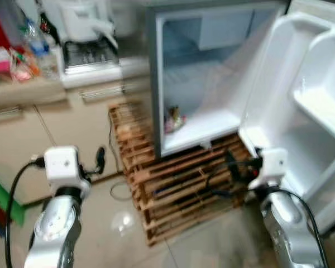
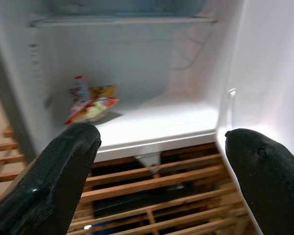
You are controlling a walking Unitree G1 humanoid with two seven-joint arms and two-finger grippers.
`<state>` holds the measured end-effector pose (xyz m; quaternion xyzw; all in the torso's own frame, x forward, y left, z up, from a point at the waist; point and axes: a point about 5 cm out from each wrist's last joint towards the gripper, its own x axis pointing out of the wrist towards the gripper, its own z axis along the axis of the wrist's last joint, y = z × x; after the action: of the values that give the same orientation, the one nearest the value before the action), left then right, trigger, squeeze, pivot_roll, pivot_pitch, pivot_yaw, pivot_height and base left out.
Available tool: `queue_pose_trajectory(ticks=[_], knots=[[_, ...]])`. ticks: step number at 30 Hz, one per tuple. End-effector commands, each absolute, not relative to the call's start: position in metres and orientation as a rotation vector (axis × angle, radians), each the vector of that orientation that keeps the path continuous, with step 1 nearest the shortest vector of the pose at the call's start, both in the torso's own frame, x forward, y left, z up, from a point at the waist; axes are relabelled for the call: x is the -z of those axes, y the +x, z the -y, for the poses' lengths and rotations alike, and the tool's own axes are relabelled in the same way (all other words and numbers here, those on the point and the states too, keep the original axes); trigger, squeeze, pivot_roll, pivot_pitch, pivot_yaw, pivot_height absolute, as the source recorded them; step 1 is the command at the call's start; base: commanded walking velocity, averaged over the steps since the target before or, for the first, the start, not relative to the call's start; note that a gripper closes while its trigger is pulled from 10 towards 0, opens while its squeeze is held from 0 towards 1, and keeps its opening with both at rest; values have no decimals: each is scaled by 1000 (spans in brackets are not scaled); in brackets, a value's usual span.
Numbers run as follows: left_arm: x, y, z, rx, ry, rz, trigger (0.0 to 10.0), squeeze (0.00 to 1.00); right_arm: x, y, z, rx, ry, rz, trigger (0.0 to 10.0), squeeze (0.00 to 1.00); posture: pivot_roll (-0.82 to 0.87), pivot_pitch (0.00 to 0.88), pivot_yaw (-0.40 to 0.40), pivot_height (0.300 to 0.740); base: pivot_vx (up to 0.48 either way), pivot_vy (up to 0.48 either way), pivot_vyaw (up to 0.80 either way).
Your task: Restocking fridge
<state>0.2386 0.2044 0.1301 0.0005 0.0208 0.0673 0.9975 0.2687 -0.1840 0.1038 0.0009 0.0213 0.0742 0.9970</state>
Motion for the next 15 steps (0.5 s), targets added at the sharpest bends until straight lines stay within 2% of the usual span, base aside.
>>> queue_pose_trajectory(ticks=[1, 11, 14, 15], knots=[[-135, 242, -200, -124, -14, -23, 10000, 0, -105, 268, 194, -121, -6, -52, 10000, 0, -153, 0, 54, 740, 0, 0, 0], [-132, 241, -203, -141, -38, -42, 10000, 0, -99, 262, 216, -9, -47, -84, 10000, 0, -159, 0, 59, 740, 0, 0, 0], [-131, 242, -204, -141, -46, -46, 10000, 0, -96, 262, 227, 56, -66, -111, 10000, 0, -161, 0, 62, 740, 0, 0, 0], [-130, 243, -203, -135, -48, -48, 10000, 0, -94, 263, 238, 111, -95, -127, 10000, 0, -164, 0, 68, 740, 0, 0, 0]])
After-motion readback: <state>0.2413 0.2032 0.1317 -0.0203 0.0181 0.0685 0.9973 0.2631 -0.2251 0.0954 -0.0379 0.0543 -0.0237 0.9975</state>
